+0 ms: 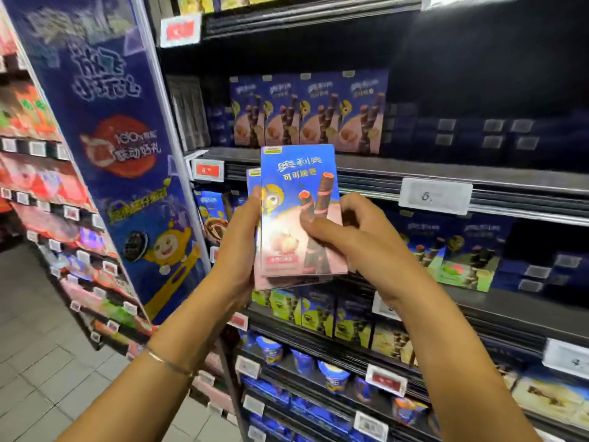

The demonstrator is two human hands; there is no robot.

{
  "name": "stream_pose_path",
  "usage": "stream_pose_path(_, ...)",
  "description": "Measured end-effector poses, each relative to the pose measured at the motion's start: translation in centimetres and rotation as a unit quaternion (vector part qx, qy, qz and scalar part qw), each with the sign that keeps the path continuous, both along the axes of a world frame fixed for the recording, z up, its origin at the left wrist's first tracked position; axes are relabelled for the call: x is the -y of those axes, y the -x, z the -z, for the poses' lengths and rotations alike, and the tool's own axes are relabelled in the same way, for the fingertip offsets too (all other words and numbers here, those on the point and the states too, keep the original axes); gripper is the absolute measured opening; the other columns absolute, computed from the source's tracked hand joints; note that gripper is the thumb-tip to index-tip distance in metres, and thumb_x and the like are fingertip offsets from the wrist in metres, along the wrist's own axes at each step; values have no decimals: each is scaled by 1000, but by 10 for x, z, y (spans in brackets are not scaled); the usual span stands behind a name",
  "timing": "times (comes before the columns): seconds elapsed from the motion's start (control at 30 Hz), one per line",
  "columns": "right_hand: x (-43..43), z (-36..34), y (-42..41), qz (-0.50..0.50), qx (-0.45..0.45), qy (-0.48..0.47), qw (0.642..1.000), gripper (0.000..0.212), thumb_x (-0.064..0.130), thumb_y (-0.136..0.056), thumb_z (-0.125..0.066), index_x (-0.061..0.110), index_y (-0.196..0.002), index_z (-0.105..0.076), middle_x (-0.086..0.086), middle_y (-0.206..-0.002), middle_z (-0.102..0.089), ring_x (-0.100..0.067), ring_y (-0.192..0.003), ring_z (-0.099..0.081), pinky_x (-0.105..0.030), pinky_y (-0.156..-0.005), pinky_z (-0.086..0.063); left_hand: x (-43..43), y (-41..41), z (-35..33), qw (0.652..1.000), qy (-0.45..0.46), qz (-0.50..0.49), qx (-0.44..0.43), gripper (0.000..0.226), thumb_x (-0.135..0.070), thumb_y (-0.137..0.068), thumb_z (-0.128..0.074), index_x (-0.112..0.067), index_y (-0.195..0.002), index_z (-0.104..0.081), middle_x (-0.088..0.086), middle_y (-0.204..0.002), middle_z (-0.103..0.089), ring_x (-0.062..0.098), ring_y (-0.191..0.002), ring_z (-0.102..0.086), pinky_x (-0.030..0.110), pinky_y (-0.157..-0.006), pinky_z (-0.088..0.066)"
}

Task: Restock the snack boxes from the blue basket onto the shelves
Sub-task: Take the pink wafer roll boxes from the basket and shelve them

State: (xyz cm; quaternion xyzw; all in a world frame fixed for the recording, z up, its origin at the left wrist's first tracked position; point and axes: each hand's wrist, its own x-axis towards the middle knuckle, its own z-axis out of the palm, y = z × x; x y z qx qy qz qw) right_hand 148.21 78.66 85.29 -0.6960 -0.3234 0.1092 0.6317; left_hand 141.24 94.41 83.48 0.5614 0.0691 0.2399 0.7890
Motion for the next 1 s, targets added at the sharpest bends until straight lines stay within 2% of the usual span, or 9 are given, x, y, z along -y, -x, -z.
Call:
stream_pose_path(0.1, -18, -9, -4, -24, -12, -4, 1000, 48, 48, -76, -81, 16, -105, -61, -15, -105, -73, -27, -89, -74, -45, -76, -57, -21, -2, -5, 1000, -9, -7, 10, 59, -52, -96, -48, -14, -136, -67, 17, -136, -72, 42, -125, -67, 58, -108, -52)
stream_pose_path(0.17, -30, -16, -9, -43, -24, -10, 999, 40, 35, -84, -81, 12, -109, -60, -18, -105, -74, -29, -86, -75, -39, -66, -57, -38, -3, -7, 1000, -17, -20, 5, 58, -54, -96, -47, -14, -133, -69, 18, -135, -72, 46, -128, -64, 62, -112, -48)
stream_pose_path(0.33, -62, -34, -21, -53, -37, -42, 997, 32, 21, -87, -78, 10, -111, -61, -9, -91, -77, -20, -77, -74, -30, -61, -53, -86, -5, -15, 999, -14, -45, 12, 57, -53, -97, -48, -13, -133, -68, 15, -130, -75, 38, -118, -72, 51, -98, -61)
stream_pose_path(0.4, -75, -43, -26, -28, -22, -61, 997, 23, 18, -90, -74, 10, -108, -62, 1, -80, -75, -12, -69, -71, -27, -56, -54, -105, -4, -19, 997, -11, -81, 0, 63, -55, -96, -53, -7, -136, -65, 25, -134, -70, 52, -126, -64, 68, -109, -48)
stream_pose_path(0.47, -87, -51, -35, 11, -16, -95, 995, 22, 19, -91, -74, 11, -108, -63, 2, -81, -75, -15, -73, -73, -36, -66, -58, -121, -1, -23, 997, -9, -81, -9, 61, -55, -98, -55, -7, -135, -62, 37, -140, -59, 63, -131, -52, 77, -111, -37)
stream_pose_path(0.53, -99, -61, -47, 57, -6, -134, 989, 27, 19, -90, -74, 8, -112, -63, 1, -85, -76, -19, -80, -76, -40, -69, -61, -133, 1, -28, 998, -1, -65, 0, 60, -57, -95, -56, -11, -134, -61, 42, -142, -53, 67, -132, -47, 79, -110, -35)
stream_pose_path(0.67, -130, -74, -75, 147, 18, -194, 970, 32, 14, -90, -73, 4, -114, -55, -4, -77, -75, -18, -63, -73, -32, -56, -58, -158, 2, -35, 998, 40, -36, 23, 75, -58, -99, -54, 6, -136, -57, 40, -146, -52, 65, -134, -46, 78, -113, -35)
stream_pose_path(0.83, -180, -69, -109, 237, 87, -74, 965, 37, 20, -83, -81, 19, -101, -48, -13, -101, -73, -32, -86, -74, -50, -79, -61, -175, 0, -39, 999, -16, -34, 36, 69, -61, -90, -63, -2, -126, -62, 43, -139, -54, 52, -117, -57, 77, -106, -38)
stream_pose_path(1.0, -218, -73, -117, 290, 212, 64, 931, 55, 41, -81, -80, 11, -111, -45, -10, -109, -69, -30, -97, -67, -42, -79, -53, -190, -8, -37, 998, -18, -37, 54, 84, -64, -84, -63, -8, -145, -57, 21, -148, -59, 45, -136, -57, 68, -117, -40)
